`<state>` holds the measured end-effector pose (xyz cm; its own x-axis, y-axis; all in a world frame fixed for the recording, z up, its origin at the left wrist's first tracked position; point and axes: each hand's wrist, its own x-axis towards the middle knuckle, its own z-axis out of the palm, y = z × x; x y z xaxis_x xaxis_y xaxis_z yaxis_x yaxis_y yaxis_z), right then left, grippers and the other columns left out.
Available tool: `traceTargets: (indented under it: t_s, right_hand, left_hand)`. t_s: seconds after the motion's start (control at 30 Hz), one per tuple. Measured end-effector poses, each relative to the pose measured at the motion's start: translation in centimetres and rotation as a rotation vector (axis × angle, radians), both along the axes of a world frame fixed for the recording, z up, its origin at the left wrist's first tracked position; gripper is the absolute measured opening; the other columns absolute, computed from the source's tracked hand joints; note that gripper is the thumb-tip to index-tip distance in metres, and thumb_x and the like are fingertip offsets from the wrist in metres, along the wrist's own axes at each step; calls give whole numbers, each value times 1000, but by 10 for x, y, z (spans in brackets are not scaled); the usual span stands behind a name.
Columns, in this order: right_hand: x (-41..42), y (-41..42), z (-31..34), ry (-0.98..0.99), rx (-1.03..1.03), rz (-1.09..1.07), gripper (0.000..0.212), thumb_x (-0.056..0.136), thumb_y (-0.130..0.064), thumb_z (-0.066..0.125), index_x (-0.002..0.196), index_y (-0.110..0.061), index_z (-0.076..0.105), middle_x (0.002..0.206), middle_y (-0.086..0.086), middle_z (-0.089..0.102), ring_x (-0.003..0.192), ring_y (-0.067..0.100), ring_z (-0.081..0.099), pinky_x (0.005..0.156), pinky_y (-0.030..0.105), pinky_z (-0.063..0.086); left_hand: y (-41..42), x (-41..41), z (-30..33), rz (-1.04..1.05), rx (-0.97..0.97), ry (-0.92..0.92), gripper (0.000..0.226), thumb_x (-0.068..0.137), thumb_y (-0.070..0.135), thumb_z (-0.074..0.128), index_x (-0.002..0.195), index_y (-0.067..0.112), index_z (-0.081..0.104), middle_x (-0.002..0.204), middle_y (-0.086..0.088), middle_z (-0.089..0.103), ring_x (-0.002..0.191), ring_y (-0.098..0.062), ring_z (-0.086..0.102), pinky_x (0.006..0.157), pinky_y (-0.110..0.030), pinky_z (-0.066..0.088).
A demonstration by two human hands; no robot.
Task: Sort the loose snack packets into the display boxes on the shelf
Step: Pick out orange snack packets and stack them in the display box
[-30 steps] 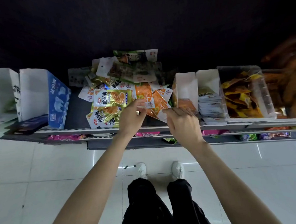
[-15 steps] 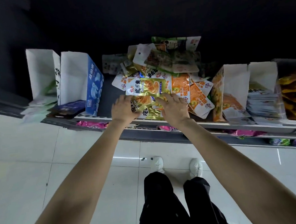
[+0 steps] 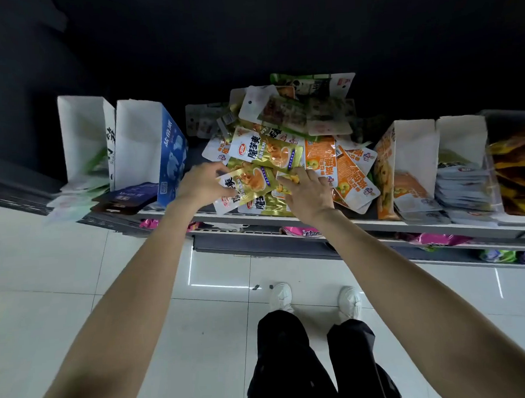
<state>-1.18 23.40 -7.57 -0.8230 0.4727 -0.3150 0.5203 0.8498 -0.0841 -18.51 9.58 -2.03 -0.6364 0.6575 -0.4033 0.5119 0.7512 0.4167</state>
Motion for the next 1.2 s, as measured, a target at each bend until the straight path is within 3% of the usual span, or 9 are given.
traceTargets:
  t_s: [0.1,0.2,0.3,0.5,0.63,0.73,0.93,1.03,1.2]
  right_hand:
    - [3,-2,13,133,-88,-58,46,96,-30,45,141,-29,37,139,8,40,127,30,36,105,44,32]
    - [10,-8,44,564,-295,-200,40,93,-21,54,133,-16,51,129,9,52,118,27,45,101,43,38]
    - [30,-17,92,841,-368,-187,50,85,-22,67,131,-14,51,124,5,56,115,22,49,93,29,42]
    - [111,-24,142,779,-272,-78,63,85,-17,68,134,-31,32,92,0,68,72,18,67,59,40,57]
    - [172,0,151,789,-188,-222,61,84,-22,68,133,-29,33,81,-3,68,60,16,67,51,38,56]
    - [213,19,153,772,-121,-331,56,83,-25,70,128,-29,38,76,3,69,55,18,65,49,36,54]
    - [259,77,160,1001,249,-511,18,87,-21,65,83,-4,68,72,5,69,52,14,56,43,19,35]
    - [258,111,154,1056,311,-546,16,89,-19,65,90,-4,70,81,6,72,59,12,60,49,15,39]
    - [235,147,118,838,407,-316,7,86,-14,68,90,-12,72,76,3,71,52,20,63,42,18,42]
  left_hand:
    - [-15,5,22,179,185,82,42,74,30,78,109,15,63,108,-3,67,94,-19,61,75,-29,45]
    - [-27,24,48,292,404,82,32,79,28,73,105,11,68,97,-4,70,84,-16,64,74,-35,54]
    - [-26,54,78,92,507,129,22,81,26,72,96,11,73,77,-2,69,64,-10,58,58,-27,47]
    - [23,134,115,-511,438,125,22,88,19,63,107,10,70,108,-1,59,92,-15,58,84,-33,47]
    - [64,187,123,-663,539,143,20,83,18,69,103,13,72,98,-1,60,84,-14,58,74,-21,42]
    - [94,224,124,-698,724,130,13,77,17,74,90,15,74,89,-1,61,76,-15,60,66,-35,53]
    - [149,254,99,-302,1073,79,19,86,16,63,104,10,67,102,3,63,95,-6,58,86,-18,47]
    - [161,241,57,16,902,-21,28,85,15,66,113,12,62,107,9,60,97,-5,57,86,-19,48]
    - [173,231,12,62,406,-262,59,87,30,65,138,17,39,130,-1,55,106,-13,58,86,-22,43]
